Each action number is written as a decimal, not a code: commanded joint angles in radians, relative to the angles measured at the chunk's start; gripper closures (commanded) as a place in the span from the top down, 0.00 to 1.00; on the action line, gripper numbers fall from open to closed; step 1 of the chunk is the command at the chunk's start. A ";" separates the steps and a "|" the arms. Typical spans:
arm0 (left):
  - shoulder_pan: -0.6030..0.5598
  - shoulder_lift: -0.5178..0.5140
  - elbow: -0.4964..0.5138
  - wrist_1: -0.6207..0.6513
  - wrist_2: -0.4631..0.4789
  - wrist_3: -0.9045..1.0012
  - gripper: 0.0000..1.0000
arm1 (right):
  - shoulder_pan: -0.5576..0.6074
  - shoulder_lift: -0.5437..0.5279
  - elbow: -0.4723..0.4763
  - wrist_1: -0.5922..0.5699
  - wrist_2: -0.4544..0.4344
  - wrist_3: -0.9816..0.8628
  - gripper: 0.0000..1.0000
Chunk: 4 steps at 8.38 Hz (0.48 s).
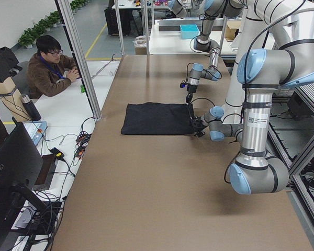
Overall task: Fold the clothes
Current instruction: 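Grasp the near end of the black shirt with both grippers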
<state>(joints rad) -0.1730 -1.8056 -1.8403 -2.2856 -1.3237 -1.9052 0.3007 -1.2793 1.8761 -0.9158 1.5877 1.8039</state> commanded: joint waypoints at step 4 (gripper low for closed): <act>-0.002 -0.006 -0.055 0.000 -0.008 0.012 0.00 | 0.003 0.000 0.006 0.000 0.008 -0.014 0.00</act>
<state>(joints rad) -0.1725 -1.8093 -1.8535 -2.2856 -1.3248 -1.8973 0.3014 -1.2767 1.8780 -0.9158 1.5878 1.8033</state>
